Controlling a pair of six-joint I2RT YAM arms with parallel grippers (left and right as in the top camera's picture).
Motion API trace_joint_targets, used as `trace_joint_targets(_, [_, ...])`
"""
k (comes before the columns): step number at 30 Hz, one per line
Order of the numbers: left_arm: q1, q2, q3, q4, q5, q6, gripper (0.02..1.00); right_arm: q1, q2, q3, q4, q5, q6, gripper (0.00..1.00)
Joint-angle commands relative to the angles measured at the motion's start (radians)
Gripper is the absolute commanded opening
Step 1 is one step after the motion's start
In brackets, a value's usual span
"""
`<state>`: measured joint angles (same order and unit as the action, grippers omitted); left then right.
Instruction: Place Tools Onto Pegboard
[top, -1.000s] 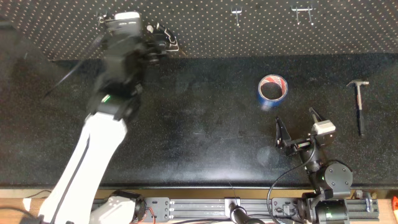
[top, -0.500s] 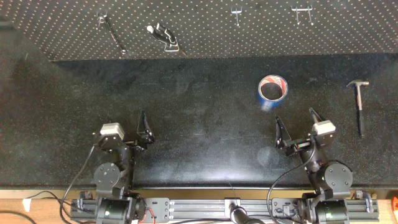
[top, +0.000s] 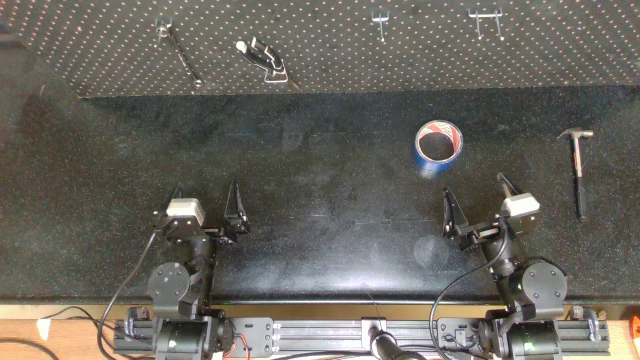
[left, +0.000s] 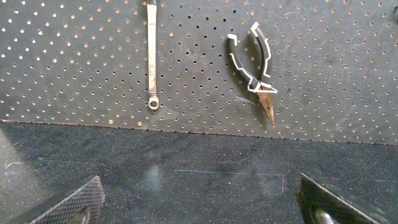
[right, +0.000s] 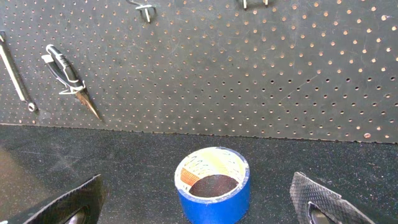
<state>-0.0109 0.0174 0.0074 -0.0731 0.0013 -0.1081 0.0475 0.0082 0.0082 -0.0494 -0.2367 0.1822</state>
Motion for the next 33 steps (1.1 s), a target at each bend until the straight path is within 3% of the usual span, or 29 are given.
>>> trace_joint_targets(1, [0.004,-0.014,-0.002,-0.007,0.014,0.009,0.993,0.005,-0.007,-0.004,-0.003,0.013,-0.005,0.976])
trace_joint_targets(5, [0.004,-0.014,-0.002,-0.007,0.014,0.009,0.993,0.017,0.037,0.031,-0.006,0.085,-0.005,0.976])
trace_joint_targets(9, [0.004,-0.014,-0.002,-0.007,0.014,0.009,0.993,0.096,0.575,0.402,-0.014,-0.069,0.008,0.976])
trace_joint_targets(11, [0.004,-0.014,-0.002,-0.007,0.014,0.009,0.993,0.172,1.031,0.724,-0.17,-0.071,0.009,0.976])
trace_joint_targets(14, [0.004,-0.014,-0.002,-0.007,0.014,0.009,0.993,0.185,1.469,1.096,-0.475,-0.07,0.027,0.976])
trace_joint_targets(19, [0.004,-0.014,-0.002,-0.007,0.014,0.009,0.993,0.187,1.772,1.303,-0.676,-0.06,0.072,0.98])
trace_joint_targets(26, [0.004,-0.014,-0.002,-0.007,0.014,0.009,0.993,0.214,1.85,1.303,-0.777,0.153,0.127,0.978])
trace_joint_targets(27, [0.004,-0.014,-0.002,-0.007,0.014,0.009,0.993,0.235,1.867,1.303,-0.776,0.171,0.127,0.897])
trace_joint_targets(28, [0.004,-0.014,-0.002,-0.007,0.014,0.009,0.993,0.262,1.869,1.303,-0.753,0.203,0.112,0.321])
trace_joint_targets(29, [0.004,-0.014,-0.002,-0.007,0.014,0.009,0.993,0.264,1.868,1.303,-0.729,0.203,0.112,0.08])
trace_joint_targets(33, [0.004,-0.014,-0.002,-0.007,0.014,0.009,0.993,0.264,1.847,1.303,-0.706,0.204,0.112,0.077])
